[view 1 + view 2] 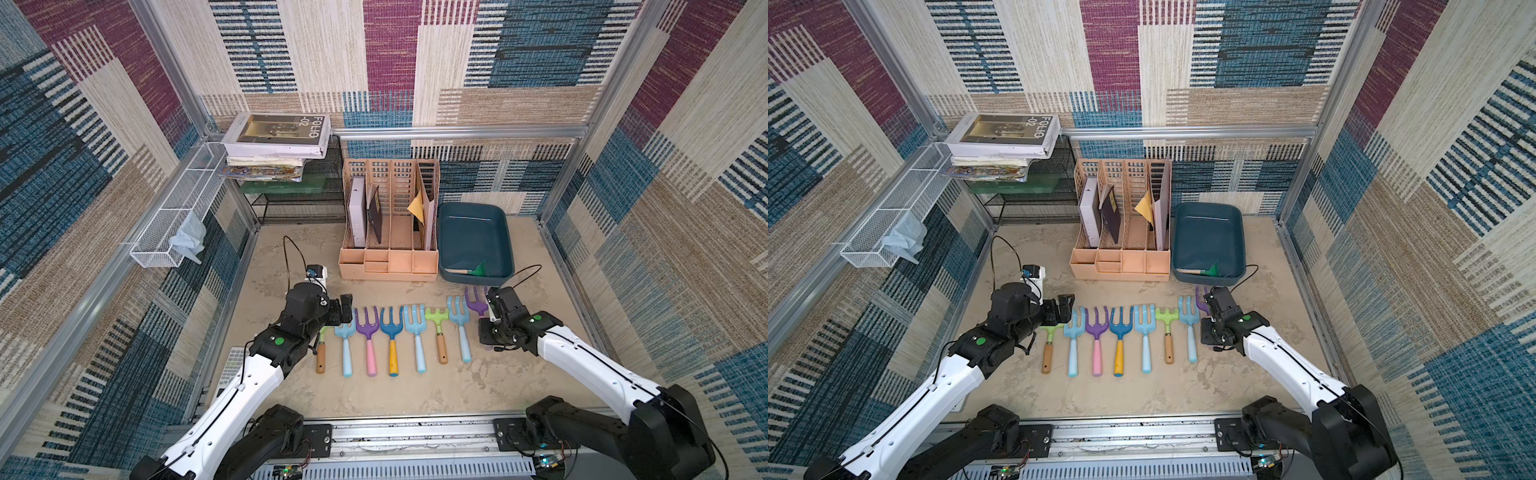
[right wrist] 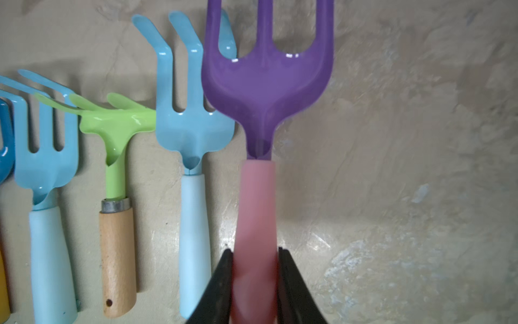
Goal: Take the hand rake out of the storage box
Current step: Place the rake at the center of the board.
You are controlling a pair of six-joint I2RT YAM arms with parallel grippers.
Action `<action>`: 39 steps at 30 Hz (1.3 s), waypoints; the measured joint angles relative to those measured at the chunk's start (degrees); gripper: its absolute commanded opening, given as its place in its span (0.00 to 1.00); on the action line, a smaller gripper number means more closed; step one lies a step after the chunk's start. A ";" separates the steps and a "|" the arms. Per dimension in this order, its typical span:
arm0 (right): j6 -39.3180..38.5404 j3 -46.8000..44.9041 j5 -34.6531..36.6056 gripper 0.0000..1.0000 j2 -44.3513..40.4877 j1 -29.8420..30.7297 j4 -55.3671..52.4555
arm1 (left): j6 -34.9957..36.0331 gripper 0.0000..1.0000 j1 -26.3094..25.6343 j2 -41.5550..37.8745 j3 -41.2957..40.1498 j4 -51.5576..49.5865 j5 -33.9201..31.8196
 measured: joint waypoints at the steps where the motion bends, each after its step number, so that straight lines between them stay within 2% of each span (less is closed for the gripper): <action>1: 0.20 -0.35 0.07 0.04 0.50 -0.37 0.42 | 0.00 0.99 0.00 -0.04 -0.07 -0.04 0.02; 6: 0.63 -1.53 -0.83 0.15 1.73 -1.68 0.61 | 0.00 0.99 0.00 0.04 -0.09 -0.02 0.04; 8: 1.01 -1.51 -0.81 0.31 2.25 -1.97 0.63 | 0.00 0.99 0.00 0.00 -0.09 -0.02 0.07; 10: 1.29 -1.51 -0.74 0.33 2.73 -2.14 0.63 | 0.00 0.99 0.00 -0.02 -0.09 -0.02 0.09; 16: 2.12 -0.46 0.24 0.51 4.79 -3.82 0.13 | 0.00 0.99 0.00 -0.02 -0.11 -0.02 0.17; 21: 2.10 0.09 0.42 0.51 6.56 -5.97 1.92 | 0.00 0.99 0.04 0.04 -0.20 -0.02 0.20; 24: 1.73 0.50 -1.16 0.47 9.57 -6.01 4.22 | 0.00 0.99 0.04 0.13 -0.24 -0.02 0.20; 30: 0.24 1.77 -1.18 0.31 15.78 -6.29 8.50 | 0.00 0.99 0.07 0.17 -0.33 -0.02 0.20; 36: 0.00 1.27 -0.63 0.22 15.74 -6.78 10.23 | 0.00 0.99 0.09 0.00 -0.33 -0.04 0.15; 39: -0.31 0.44 -1.07 0.21 14.67 -6.95 10.19 | 0.00 0.99 0.09 -0.37 -0.35 -0.04 0.09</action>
